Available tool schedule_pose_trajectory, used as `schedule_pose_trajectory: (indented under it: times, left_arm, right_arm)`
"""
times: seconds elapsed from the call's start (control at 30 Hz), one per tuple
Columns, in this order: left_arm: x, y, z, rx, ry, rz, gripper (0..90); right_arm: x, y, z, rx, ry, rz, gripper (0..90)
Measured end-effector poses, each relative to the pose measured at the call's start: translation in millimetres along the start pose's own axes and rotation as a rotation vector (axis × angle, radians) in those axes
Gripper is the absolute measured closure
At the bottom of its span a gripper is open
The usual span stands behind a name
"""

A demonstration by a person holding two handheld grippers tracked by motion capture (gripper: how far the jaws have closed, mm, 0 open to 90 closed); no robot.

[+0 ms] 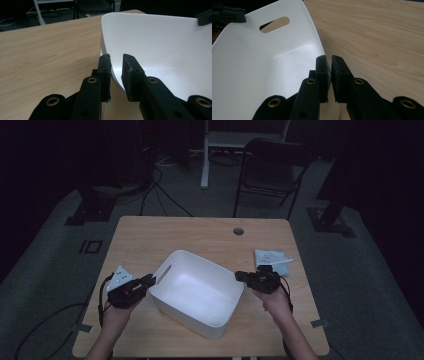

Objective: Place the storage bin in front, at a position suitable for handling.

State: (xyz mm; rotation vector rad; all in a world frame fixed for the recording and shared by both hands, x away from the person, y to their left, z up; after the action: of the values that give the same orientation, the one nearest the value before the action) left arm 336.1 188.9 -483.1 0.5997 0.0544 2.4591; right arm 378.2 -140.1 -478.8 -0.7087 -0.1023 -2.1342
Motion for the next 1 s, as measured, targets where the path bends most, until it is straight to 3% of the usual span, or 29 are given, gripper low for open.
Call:
schedule_pose_trajectory:
  times: [0.47, 0.57, 0.67, 0.87, 0.97, 1.0]
  left_arm:
    - [6.7, 10.4, -4.2, 0.012, -0.005, -0.011, 78.5]
    - [8.6, 16.2, -5.8, -0.002, -0.016, -0.001, 78.1]
    - [9.9, 19.7, -7.0, 0.014, -0.016, -0.008, 77.9]
    - [12.0, 24.9, -9.1, 0.025, -0.014, -0.021, 77.4]
    - [10.9, 23.9, -7.8, 0.029, -0.016, -0.027, 76.5]
    - [10.2, 23.0, -6.6, 0.024, -0.013, -0.031, 76.3]
  right_arm:
    - [-5.4, 12.3, 5.4, 0.001, 0.005, 0.045, 83.3]
    - [-6.7, 15.1, 7.1, 0.007, 0.004, 0.042, 83.1]
    - [-7.4, 17.2, 8.1, 0.010, 0.005, 0.038, 82.9]
    - [-6.6, 20.2, 7.1, -0.020, 0.019, 0.055, 81.9]
    - [-6.2, 20.0, 7.2, -0.031, 0.014, 0.058, 80.1]
    - [-5.0, 19.4, 7.9, -0.037, 0.015, 0.052, 74.1]
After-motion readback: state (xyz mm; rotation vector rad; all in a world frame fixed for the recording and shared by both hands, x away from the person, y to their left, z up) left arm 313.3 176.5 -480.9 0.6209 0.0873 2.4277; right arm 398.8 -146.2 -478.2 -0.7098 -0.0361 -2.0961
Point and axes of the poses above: each handheld gripper's, and its own axes: x roughly backward along the jaws, z roughly out of its top, y roughly to its right, the point moved 8 cm from there along -x, roughly forward along the jaws, and after that the axes turned 5 degrees about x, right-handed, at the moved point
